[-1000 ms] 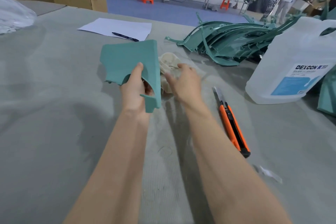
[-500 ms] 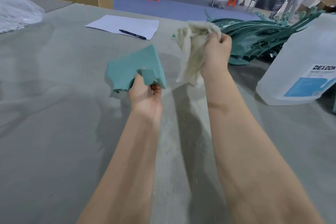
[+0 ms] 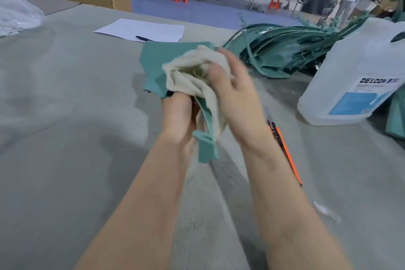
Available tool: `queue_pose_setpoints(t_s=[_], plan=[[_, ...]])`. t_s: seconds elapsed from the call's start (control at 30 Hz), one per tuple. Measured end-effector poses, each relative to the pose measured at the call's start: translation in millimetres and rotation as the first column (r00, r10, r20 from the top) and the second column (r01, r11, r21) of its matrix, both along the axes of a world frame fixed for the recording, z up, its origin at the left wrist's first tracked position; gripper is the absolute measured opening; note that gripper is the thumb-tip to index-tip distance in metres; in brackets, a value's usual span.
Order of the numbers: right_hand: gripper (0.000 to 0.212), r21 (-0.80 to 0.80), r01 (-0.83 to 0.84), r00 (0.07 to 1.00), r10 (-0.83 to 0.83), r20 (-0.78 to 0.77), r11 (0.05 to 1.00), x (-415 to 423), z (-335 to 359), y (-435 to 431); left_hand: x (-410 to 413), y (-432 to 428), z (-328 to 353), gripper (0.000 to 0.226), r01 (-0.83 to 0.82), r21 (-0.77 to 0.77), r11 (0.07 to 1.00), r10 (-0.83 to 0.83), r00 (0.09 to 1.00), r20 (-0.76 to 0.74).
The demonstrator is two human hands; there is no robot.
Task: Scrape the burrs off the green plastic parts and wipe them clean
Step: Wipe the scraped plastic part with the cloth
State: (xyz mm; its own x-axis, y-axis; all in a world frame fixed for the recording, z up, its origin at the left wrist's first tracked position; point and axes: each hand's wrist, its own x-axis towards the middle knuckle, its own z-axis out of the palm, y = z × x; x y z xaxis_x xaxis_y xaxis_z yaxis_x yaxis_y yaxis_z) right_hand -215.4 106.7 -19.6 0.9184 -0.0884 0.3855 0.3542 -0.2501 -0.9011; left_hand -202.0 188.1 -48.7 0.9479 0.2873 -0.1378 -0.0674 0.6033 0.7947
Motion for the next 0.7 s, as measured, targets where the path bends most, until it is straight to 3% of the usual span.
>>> queue_pose_setpoints(t_s=[0.03,0.1,0.2,0.33,0.43,0.53,0.63,0.7], plan=[[0.038,-0.070,-0.075,0.997,0.076,-0.002,0.995,0,-11,4,-3,-4,1,0.007,0.004,-0.002,1.000,-0.004,0.999,0.034],[0.047,-0.130,-0.117,0.992,0.121,0.025,0.985,3,-23,7,-5,-9,1,0.018,-0.026,0.064,0.998,0.021,0.997,0.077],[0.043,-0.158,0.088,0.990,-0.069,0.123,0.984,12,-26,-1,-7,-12,4,0.016,-0.056,0.274,0.960,0.029,0.994,0.101],[0.036,0.121,0.384,0.923,-0.385,-0.013,0.916,18,-23,-24,-15,-24,4,0.008,0.076,0.514,0.855,-0.159,0.980,0.119],[0.032,0.306,0.508,0.860,-0.495,-0.124,0.805,19,-16,-45,-20,-34,1,0.013,0.172,0.581,0.796,-0.266,0.961,0.081],[0.031,0.345,0.435,0.900,-0.402,-0.167,0.832,12,-17,-32,-15,-38,1,0.006,0.091,0.557,0.826,-0.165,0.983,0.085],[0.031,0.232,0.233,0.958,-0.181,-0.222,0.945,3,-22,-3,-5,-26,1,0.013,-0.113,0.473,0.874,0.045,0.987,0.153],[0.032,0.176,0.191,0.960,-0.146,-0.238,0.966,3,-24,6,-1,-16,1,0.013,-0.109,0.481,0.870,0.035,0.986,0.161]])
